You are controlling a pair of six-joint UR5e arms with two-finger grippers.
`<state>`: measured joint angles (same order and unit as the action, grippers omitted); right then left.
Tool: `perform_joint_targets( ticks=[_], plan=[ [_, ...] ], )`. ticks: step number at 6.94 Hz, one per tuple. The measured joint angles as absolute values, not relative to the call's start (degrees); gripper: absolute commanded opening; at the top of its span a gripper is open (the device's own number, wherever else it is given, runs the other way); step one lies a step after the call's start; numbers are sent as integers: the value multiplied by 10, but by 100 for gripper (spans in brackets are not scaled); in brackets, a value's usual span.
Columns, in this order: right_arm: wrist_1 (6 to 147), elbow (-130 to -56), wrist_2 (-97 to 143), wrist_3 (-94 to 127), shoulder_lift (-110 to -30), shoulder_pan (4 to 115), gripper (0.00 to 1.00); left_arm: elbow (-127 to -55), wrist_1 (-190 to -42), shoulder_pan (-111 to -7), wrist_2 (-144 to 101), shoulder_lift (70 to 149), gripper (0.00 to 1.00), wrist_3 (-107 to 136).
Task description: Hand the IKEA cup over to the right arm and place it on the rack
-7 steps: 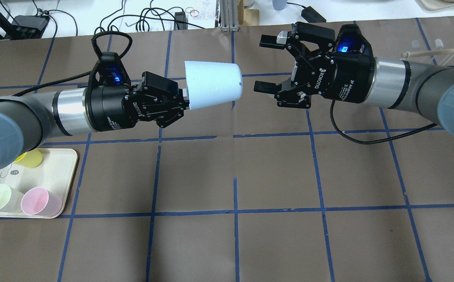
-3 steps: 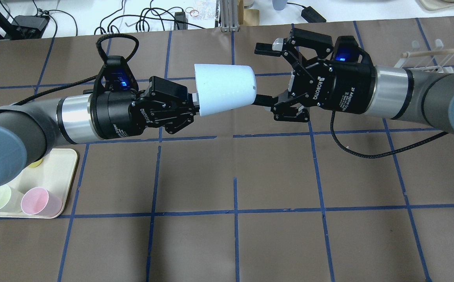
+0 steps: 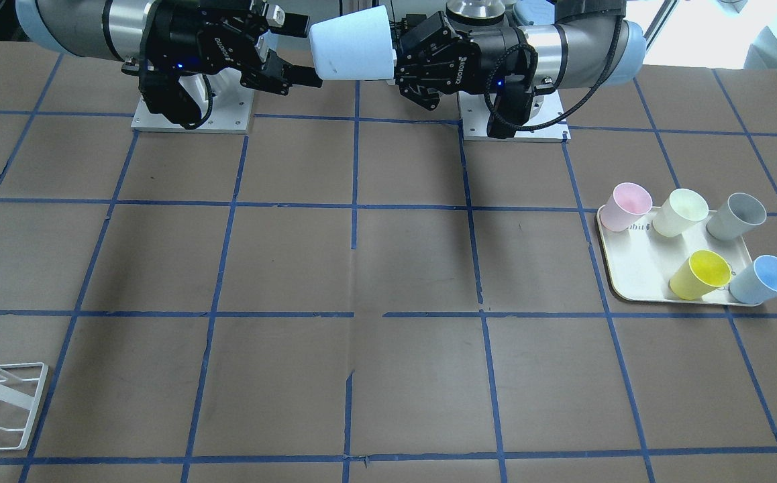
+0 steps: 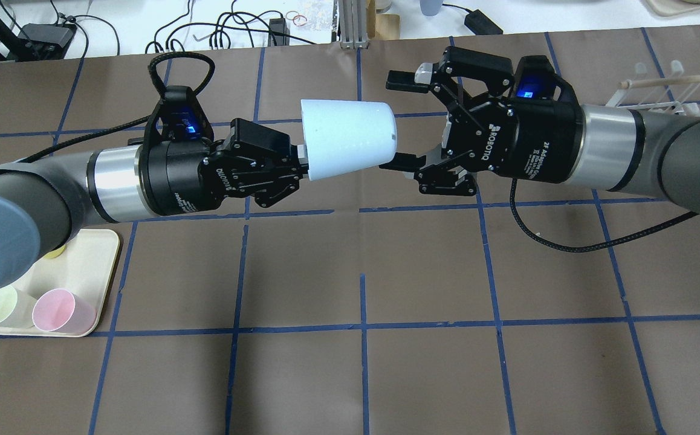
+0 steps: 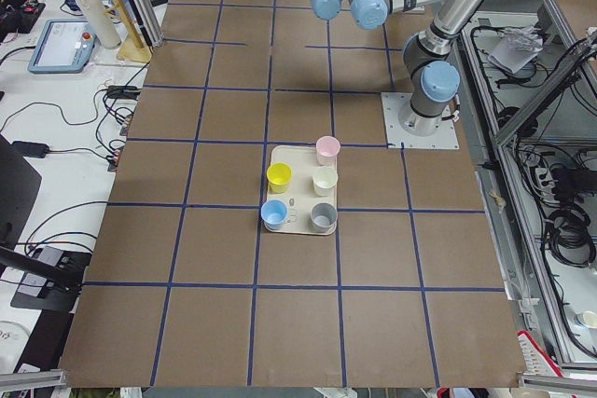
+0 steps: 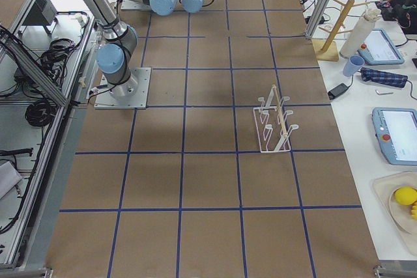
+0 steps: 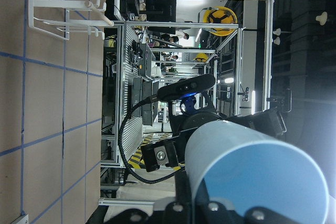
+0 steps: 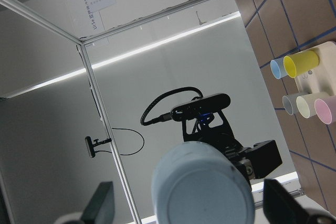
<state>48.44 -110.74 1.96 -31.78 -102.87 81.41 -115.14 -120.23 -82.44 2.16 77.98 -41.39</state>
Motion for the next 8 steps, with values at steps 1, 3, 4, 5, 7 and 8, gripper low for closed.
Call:
perform_joint_targets(
  ticks=[1,3,4,5,7,8],
  plan=[
    [483,-1108,20,-319,-1028,818,90,-1151,-1202,-824,22,780,0,-414],
    [482,-1108,20,-315,-1027,821,62,-1151,-1202,-824,22,780,0,-415],
    [482,-1108,19,-313,-1026,821,53,-1151,-1202,-824,22,780,0,-415],
    [482,-1108,18,-312,-1025,821,48,-1151,-1202,-824,23,779,0,-415],
    [481,-1107,17,-311,-1024,821,44,-1151,-1202,-824,23,780,100,-415],
    [481,-1106,17,-311,-1024,821,42,-1152,-1202,-825,24,780,100,-414]
  ],
)
